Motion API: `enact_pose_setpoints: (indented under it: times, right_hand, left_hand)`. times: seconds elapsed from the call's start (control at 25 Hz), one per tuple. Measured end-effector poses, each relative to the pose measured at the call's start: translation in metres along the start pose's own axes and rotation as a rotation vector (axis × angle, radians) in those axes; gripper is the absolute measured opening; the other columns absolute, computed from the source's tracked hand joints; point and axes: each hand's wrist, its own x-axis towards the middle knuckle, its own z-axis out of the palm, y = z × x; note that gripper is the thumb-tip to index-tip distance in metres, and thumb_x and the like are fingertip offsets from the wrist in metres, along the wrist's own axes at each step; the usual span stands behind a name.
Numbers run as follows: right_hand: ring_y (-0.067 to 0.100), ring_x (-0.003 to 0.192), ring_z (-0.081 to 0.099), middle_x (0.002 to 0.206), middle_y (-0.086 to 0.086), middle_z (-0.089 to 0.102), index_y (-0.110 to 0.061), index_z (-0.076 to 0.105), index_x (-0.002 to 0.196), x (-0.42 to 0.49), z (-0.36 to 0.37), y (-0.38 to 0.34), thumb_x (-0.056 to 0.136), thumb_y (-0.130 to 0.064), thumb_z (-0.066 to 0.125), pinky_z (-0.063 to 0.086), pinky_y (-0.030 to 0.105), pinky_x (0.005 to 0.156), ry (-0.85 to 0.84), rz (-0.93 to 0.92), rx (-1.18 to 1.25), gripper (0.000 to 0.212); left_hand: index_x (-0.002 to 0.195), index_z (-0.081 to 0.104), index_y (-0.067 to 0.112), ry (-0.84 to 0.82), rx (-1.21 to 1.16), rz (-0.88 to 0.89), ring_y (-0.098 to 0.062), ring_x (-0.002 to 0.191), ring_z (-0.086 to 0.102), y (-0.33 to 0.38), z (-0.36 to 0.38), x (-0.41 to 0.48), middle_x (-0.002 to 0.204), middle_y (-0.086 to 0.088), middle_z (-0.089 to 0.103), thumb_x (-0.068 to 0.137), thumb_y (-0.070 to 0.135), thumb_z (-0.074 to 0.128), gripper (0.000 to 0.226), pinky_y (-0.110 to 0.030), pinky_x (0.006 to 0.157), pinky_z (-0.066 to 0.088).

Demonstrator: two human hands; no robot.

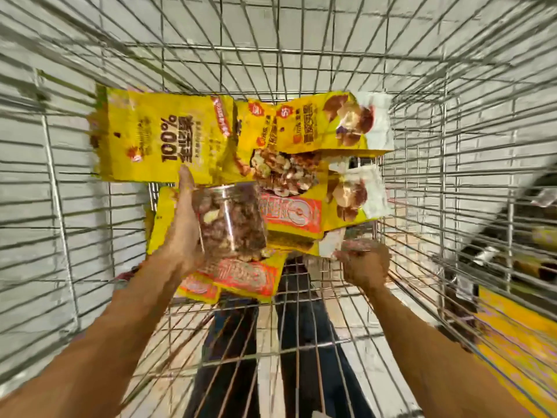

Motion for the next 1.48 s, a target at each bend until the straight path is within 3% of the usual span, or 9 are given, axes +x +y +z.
enact_pose_setpoints:
  times: [0.08, 0.2, 0.36, 0.64, 0.76, 0.92, 1.16, 1.28, 1.48]
  right_hand:
    - [0.004, 0.05, 0.058, 0.06, -0.008, 0.064, -0.007, 0.065, 0.088, 0.007, -0.003, 0.008, 0.074, -0.019, 0.077, 0.047, 0.021, 0.05, -0.015, 0.017, 0.134, 0.022]
    - [0.02, 0.072, 0.065, 0.076, 0.002, 0.066, -0.015, 0.065, 0.083, -0.011, -0.022, -0.01, 0.074, -0.037, 0.075, 0.053, 0.028, 0.059, 0.009, 0.078, 0.109, 0.026]
    - [0.012, 0.055, 0.06, 0.06, 0.001, 0.065, -0.017, 0.062, 0.058, -0.076, -0.072, -0.096, 0.06, -0.053, 0.08, 0.044, 0.023, 0.054, -0.034, -0.124, 0.088, 0.04]
    - [0.004, 0.061, 0.063, 0.062, -0.012, 0.069, -0.017, 0.065, 0.084, -0.272, -0.19, -0.192, 0.064, -0.031, 0.073, 0.045, 0.012, 0.047, -0.126, -0.618, 0.644, 0.026]
    - [0.003, 0.058, 0.067, 0.064, -0.006, 0.072, -0.01, 0.066, 0.089, -0.345, -0.233, -0.149, 0.056, -0.035, 0.074, 0.054, 0.025, 0.061, -0.152, -0.679, 1.157, 0.042]
    - [0.032, 0.097, 0.062, 0.105, 0.015, 0.065, -0.011, 0.059, 0.111, -0.415, -0.265, -0.068, 0.017, -0.06, 0.086, 0.049, 0.05, 0.087, -0.143, -0.666, 1.63, 0.109]
    - [0.023, 0.085, 0.066, 0.087, 0.007, 0.07, -0.015, 0.072, 0.082, -0.481, -0.294, 0.112, 0.047, -0.068, 0.059, 0.051, 0.041, 0.091, 0.194, -0.715, 1.972, 0.065]
    - [0.019, 0.075, 0.071, 0.078, 0.003, 0.074, -0.015, 0.076, 0.074, -0.506, -0.308, 0.219, 0.054, -0.067, 0.054, 0.059, 0.038, 0.073, 0.327, -0.734, 2.039, 0.061]
    - [0.026, 0.103, 0.065, 0.106, 0.009, 0.069, -0.014, 0.066, 0.112, -0.521, -0.322, 0.342, 0.055, -0.07, 0.055, 0.049, 0.048, 0.094, 0.539, -0.614, 2.101, 0.081]
  left_hand:
    - [0.114, 0.068, 0.018, -0.035, -0.012, 0.058, -0.029, 0.105, 0.066, 0.008, -0.006, 0.0, 0.113, -0.011, 0.069, 0.069, 0.085, 0.028, 0.091, -0.05, 0.08, 0.055]
    - [0.095, 0.076, 0.018, -0.119, -0.047, 0.098, -0.025, 0.088, 0.071, 0.03, -0.003, -0.013, 0.093, -0.008, 0.075, 0.075, 0.083, 0.02, 0.088, -0.041, 0.065, 0.057]
    - [0.097, 0.074, 0.016, -0.197, 0.014, 0.179, -0.026, 0.087, 0.071, 0.071, 0.023, -0.066, 0.092, -0.01, 0.074, 0.075, 0.084, 0.011, 0.096, -0.041, 0.069, 0.058]
    - [0.116, 0.064, 0.01, -0.65, -0.004, 0.309, -0.025, 0.095, 0.067, 0.112, 0.081, -0.214, 0.101, -0.011, 0.07, 0.074, 0.077, 0.027, 0.087, -0.043, 0.084, 0.056]
    - [0.106, 0.07, 0.01, -0.836, 0.048, 0.305, -0.028, 0.098, 0.066, 0.102, 0.116, -0.267, 0.095, -0.01, 0.07, 0.07, 0.071, 0.037, 0.078, -0.042, 0.077, 0.057]
    - [0.114, 0.049, 0.021, -0.916, 0.236, 0.255, -0.033, 0.1, 0.043, 0.044, 0.182, -0.327, 0.093, -0.01, 0.044, 0.062, 0.077, 0.045, 0.076, -0.055, 0.102, 0.037]
    - [0.091, 0.067, 0.017, -1.138, 0.458, 0.132, -0.02, 0.08, 0.062, -0.121, 0.275, -0.396, 0.075, -0.003, 0.062, 0.076, 0.075, 0.035, 0.068, -0.047, 0.081, 0.056]
    - [0.086, 0.077, 0.016, -1.136, 0.551, 0.127, -0.023, 0.084, 0.07, -0.228, 0.31, -0.418, 0.084, -0.003, 0.074, 0.081, 0.077, 0.024, 0.081, -0.053, 0.081, 0.054]
    - [0.094, 0.075, 0.018, -1.191, 0.625, 0.118, -0.025, 0.092, 0.07, -0.35, 0.35, -0.434, 0.094, -0.005, 0.074, 0.076, 0.08, 0.029, 0.08, -0.054, 0.088, 0.051]
